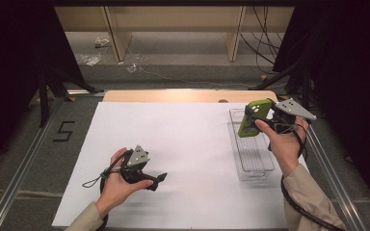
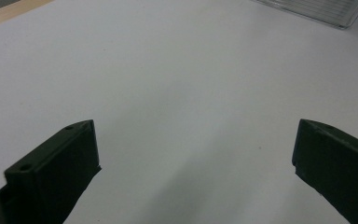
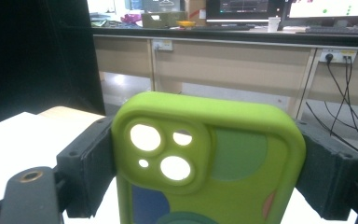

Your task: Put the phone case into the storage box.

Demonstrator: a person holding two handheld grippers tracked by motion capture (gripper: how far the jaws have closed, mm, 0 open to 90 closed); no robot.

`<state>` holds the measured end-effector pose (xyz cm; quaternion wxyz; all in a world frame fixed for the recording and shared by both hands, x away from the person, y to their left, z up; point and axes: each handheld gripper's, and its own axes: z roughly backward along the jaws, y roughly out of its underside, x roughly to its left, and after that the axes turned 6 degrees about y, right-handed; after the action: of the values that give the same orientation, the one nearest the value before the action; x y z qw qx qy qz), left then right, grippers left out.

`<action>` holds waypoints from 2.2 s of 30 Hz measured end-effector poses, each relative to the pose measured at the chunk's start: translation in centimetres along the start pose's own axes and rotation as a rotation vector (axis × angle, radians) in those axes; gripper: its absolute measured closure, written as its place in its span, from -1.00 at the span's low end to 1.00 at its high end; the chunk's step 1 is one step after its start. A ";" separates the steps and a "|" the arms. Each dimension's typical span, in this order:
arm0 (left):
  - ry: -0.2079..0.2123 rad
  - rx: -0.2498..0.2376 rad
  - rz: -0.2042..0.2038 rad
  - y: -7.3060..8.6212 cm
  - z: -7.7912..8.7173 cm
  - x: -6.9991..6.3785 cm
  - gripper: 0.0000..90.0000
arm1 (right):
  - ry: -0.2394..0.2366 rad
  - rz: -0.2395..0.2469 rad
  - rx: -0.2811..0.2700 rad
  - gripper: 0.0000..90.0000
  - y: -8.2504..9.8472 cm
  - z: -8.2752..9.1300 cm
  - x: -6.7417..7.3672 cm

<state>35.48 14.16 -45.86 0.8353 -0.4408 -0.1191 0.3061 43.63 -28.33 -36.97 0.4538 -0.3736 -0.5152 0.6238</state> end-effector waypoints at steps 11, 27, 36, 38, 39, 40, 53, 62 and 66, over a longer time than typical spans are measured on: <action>0.004 0.000 -0.002 0.1 0.2 0.0 -1.00 | 0.007 0.008 0.010 -0.62 0.2 -0.1 -0.2; -0.002 -0.007 0.004 0.8 1.2 0.0 -1.00 | 0.012 0.011 0.019 -0.62 0.4 -0.5 -0.5; -0.007 -0.009 0.005 1.0 1.4 0.0 -1.00 | 0.016 0.017 0.034 -0.62 0.7 -1.0 -0.5; -0.007 -0.006 0.003 1.1 1.5 0.0 -1.00 | 0.016 0.017 0.038 -0.62 0.8 -1.1 -0.4; -0.007 -0.006 0.002 1.1 1.5 0.1 -1.00 | 0.015 0.018 0.039 -0.62 0.8 -1.2 -0.4; -0.007 -0.008 0.003 1.1 1.5 0.1 -1.00 | 0.015 0.019 0.041 -0.62 0.8 -1.2 -0.4; -0.007 -0.015 0.009 1.2 1.7 0.1 -1.00 | 0.016 0.028 0.056 -0.62 0.7 -2.4 -0.2; -0.007 -0.016 0.008 1.1 1.8 0.0 -1.00 | 0.031 0.040 0.072 -0.62 0.6 -3.3 -0.4; -0.006 -0.015 0.008 1.2 1.7 0.0 -1.00 | 0.036 0.040 0.078 -0.62 0.5 -3.6 -0.5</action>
<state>34.20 15.81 -45.78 0.8305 -0.4466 -0.1220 0.3099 47.06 -27.75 -38.11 0.4645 -0.3772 -0.4747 0.6454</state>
